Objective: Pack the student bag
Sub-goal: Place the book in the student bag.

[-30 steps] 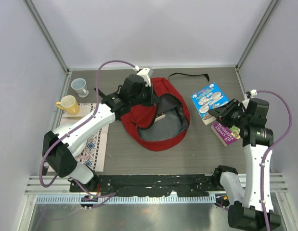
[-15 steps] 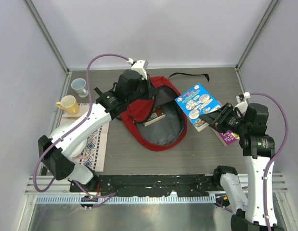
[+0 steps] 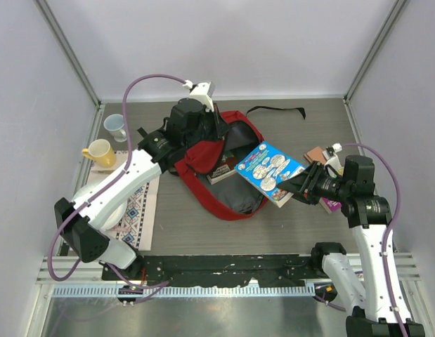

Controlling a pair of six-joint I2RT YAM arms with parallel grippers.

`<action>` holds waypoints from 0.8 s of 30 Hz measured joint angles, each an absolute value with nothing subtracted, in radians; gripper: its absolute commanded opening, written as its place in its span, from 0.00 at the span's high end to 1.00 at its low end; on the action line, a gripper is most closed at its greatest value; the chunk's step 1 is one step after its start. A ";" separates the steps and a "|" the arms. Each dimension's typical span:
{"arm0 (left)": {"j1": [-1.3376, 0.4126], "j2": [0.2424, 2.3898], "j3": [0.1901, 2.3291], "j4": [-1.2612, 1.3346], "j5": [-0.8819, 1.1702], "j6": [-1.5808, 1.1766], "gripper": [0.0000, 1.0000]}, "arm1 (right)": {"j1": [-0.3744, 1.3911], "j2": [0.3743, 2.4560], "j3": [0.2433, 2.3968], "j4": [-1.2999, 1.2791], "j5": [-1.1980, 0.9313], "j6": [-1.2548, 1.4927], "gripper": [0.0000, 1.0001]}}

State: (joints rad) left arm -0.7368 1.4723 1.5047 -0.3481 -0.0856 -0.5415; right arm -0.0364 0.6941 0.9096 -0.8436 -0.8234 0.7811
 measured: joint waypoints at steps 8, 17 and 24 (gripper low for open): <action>-0.737 1.473 1.505 -0.348 -0.078 -0.547 1.00 | 0.125 0.748 0.701 -0.595 -0.796 0.936 0.99; -0.737 1.472 1.483 -0.331 -0.057 -0.569 1.00 | 0.355 0.991 0.603 -0.123 -0.654 1.145 0.99; -0.737 1.463 1.458 -0.316 -0.029 -0.577 1.00 | 0.411 1.341 0.604 0.255 -0.525 1.257 0.99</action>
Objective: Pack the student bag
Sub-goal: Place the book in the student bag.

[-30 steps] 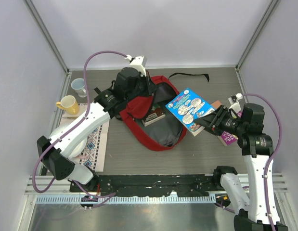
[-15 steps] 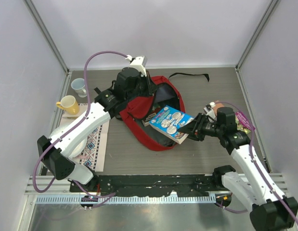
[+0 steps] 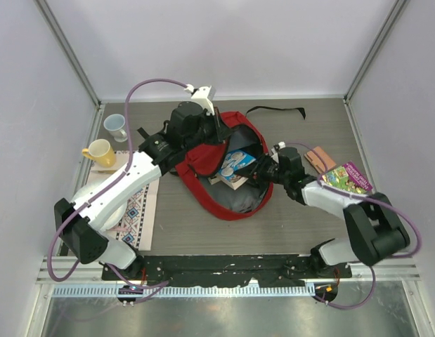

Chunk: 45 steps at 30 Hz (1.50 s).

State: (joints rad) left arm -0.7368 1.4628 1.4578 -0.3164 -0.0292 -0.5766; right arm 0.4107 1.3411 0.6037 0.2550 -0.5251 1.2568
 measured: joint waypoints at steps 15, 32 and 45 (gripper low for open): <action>-0.737 1.434 1.432 -0.303 0.025 -0.577 1.00 | 0.488 1.554 0.601 0.513 -0.244 1.330 0.96; -0.736 1.434 1.406 -0.284 0.091 -0.618 1.00 | 0.616 1.828 0.803 0.591 -0.091 1.343 0.33; -0.737 1.434 1.357 -0.263 0.104 -0.630 1.00 | 0.618 1.614 0.653 0.406 -0.083 1.223 0.52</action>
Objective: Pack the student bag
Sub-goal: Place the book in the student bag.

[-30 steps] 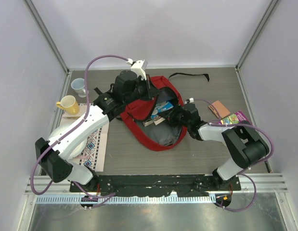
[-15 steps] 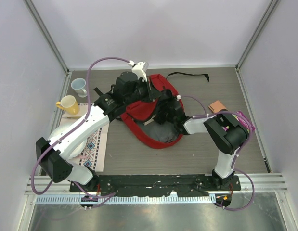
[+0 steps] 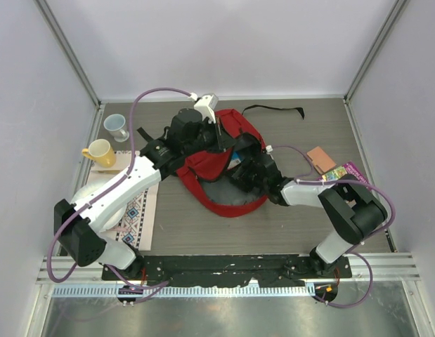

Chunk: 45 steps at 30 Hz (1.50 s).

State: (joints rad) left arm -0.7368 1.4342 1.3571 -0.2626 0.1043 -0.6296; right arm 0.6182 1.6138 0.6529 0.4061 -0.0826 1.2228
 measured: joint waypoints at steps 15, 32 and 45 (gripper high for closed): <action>-0.737 1.382 1.286 -0.241 0.110 -0.646 1.00 | 0.618 1.655 0.784 0.316 -0.089 1.109 0.40; -0.731 1.351 1.184 -0.244 0.157 -0.630 0.28 | 0.396 0.735 0.729 -0.507 0.411 0.913 0.06; -0.736 1.436 1.276 -0.200 0.222 -0.669 0.00 | -0.086 0.934 0.825 -0.787 0.320 0.858 0.00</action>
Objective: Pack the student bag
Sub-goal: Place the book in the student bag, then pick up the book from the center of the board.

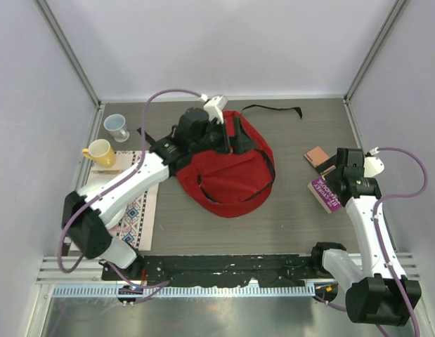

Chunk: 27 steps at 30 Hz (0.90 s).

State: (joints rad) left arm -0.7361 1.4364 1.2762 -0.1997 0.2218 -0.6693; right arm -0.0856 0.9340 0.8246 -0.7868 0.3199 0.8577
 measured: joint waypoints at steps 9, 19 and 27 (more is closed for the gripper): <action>-0.817 1.901 1.721 -0.162 0.311 -0.670 0.00 | -0.177 0.937 0.826 -0.783 0.326 0.783 0.00; -0.872 2.266 1.955 -0.160 0.408 -0.678 0.00 | -0.603 1.039 0.687 -0.691 0.064 0.673 0.08; -0.899 2.565 2.263 -0.118 0.497 -0.722 0.00 | -0.783 1.125 0.568 -0.574 -0.129 0.609 0.10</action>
